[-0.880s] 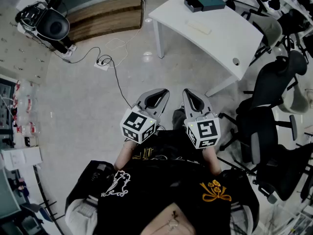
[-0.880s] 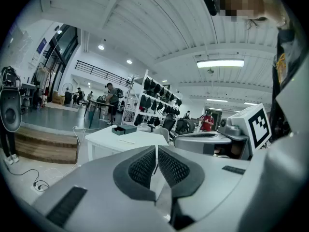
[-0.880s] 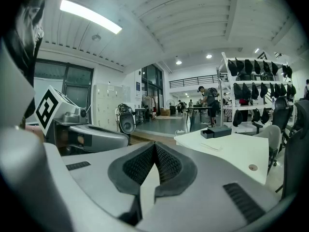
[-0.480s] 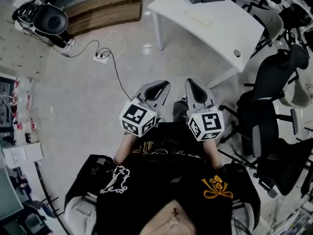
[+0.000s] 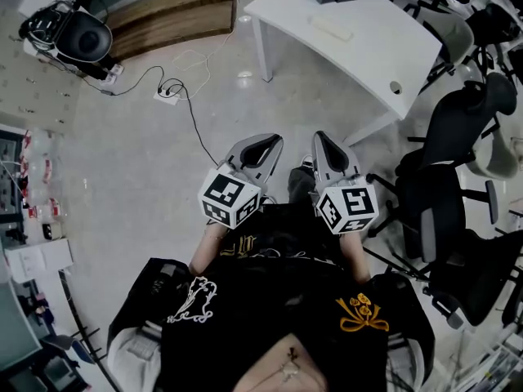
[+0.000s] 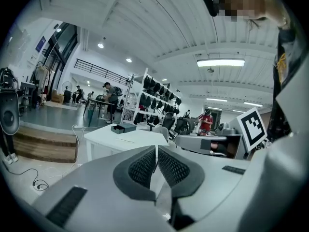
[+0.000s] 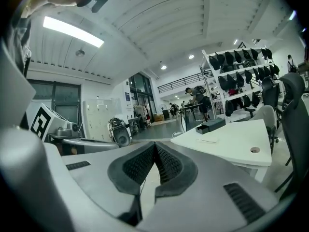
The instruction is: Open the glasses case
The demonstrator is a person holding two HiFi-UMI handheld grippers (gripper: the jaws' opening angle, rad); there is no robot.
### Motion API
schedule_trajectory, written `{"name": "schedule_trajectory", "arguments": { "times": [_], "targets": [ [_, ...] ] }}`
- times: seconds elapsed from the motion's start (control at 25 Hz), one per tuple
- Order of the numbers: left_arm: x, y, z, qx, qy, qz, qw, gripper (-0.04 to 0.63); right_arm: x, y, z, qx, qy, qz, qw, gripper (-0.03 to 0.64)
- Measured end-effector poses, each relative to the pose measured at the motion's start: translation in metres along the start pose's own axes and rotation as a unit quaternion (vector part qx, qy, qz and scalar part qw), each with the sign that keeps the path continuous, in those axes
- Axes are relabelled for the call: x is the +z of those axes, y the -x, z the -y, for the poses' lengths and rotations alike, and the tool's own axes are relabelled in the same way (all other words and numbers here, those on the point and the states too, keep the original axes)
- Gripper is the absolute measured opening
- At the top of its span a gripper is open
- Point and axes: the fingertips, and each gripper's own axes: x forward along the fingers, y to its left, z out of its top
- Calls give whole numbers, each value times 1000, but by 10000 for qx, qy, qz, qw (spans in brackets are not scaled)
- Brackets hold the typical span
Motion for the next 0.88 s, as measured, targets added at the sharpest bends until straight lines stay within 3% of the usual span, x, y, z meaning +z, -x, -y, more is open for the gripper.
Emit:
{"name": "schedule_trajectory", "arguments": {
  "times": [0.44, 0.88],
  "targets": [
    [6, -58, -24, 76, 113, -224, 9997, 29, 4, -42, 52, 89, -210, -236, 9995, 14],
    [59, -163, -60, 268, 75, -234, 9993, 29, 40, -106, 140, 362, -254, -443, 9980, 14]
  ]
}}
